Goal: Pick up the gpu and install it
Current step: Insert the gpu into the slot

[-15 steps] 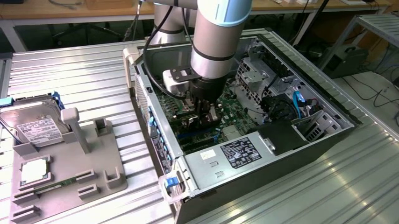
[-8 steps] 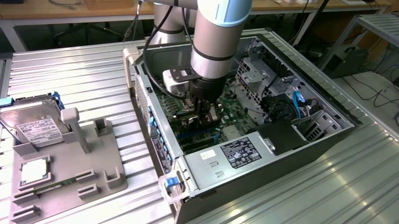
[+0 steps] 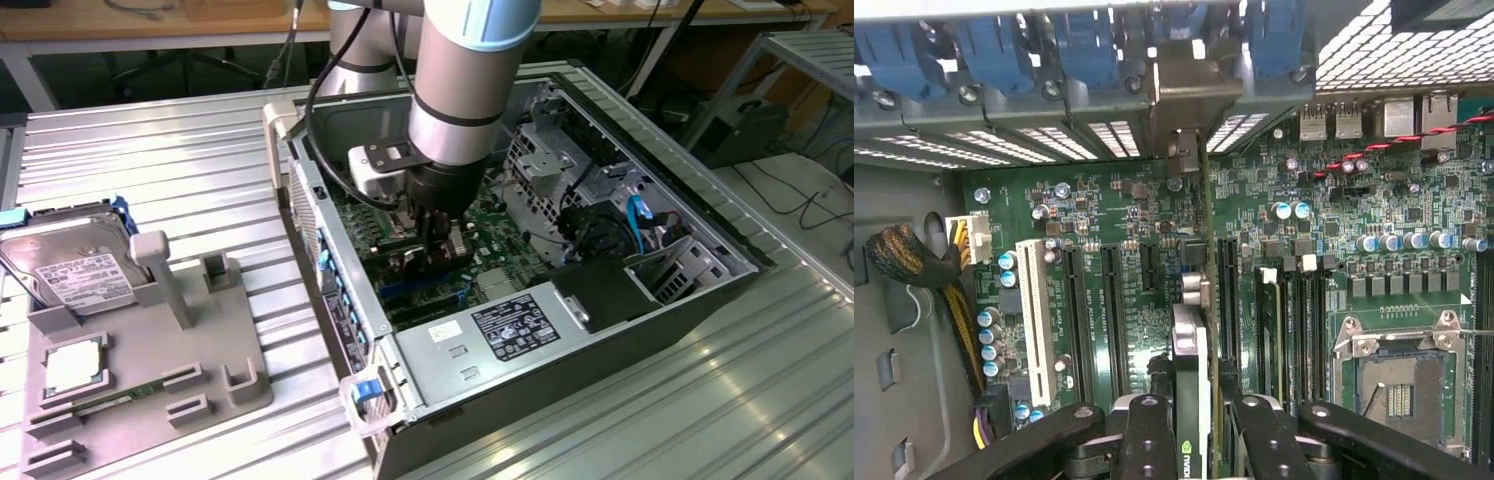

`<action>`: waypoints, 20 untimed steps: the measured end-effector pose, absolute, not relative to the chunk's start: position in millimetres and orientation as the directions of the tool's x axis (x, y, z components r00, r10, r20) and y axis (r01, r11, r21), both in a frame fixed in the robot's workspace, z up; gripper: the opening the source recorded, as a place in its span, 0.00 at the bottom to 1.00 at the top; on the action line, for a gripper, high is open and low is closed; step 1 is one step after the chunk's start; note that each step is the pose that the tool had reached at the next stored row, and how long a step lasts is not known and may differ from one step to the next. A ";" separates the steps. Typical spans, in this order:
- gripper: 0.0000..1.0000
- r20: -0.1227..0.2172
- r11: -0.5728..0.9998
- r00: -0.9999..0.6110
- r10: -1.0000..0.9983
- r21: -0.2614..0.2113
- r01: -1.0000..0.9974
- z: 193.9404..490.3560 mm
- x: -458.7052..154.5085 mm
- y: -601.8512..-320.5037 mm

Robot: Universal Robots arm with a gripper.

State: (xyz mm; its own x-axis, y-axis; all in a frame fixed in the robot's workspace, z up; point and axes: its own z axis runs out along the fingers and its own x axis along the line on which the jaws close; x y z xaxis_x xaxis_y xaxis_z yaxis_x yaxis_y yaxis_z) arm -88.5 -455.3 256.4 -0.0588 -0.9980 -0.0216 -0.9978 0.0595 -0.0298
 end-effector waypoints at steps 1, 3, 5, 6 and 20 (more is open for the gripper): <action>0.27 -0.022 0.059 -0.059 -0.998 -0.030 -0.998 256.4 -88.5 -455.3; 0.27 -0.022 0.059 -0.059 -0.998 -0.030 -0.998 256.4 -88.6 -455.3; 0.27 -0.022 0.059 -0.059 -0.998 -0.030 -0.998 256.3 -88.5 -456.3; 0.27 -0.022 0.059 -0.059 -0.998 -0.030 -0.998 256.3 -88.6 -457.6; 0.27 -0.021 0.054 -0.053 -0.998 -0.030 -0.998 252.2 -89.9 -458.6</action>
State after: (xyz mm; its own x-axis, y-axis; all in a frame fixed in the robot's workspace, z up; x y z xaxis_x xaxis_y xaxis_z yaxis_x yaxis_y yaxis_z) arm -89.9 -458.6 252.2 -0.0533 -0.9984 -0.0211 -0.9981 0.0540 -0.0296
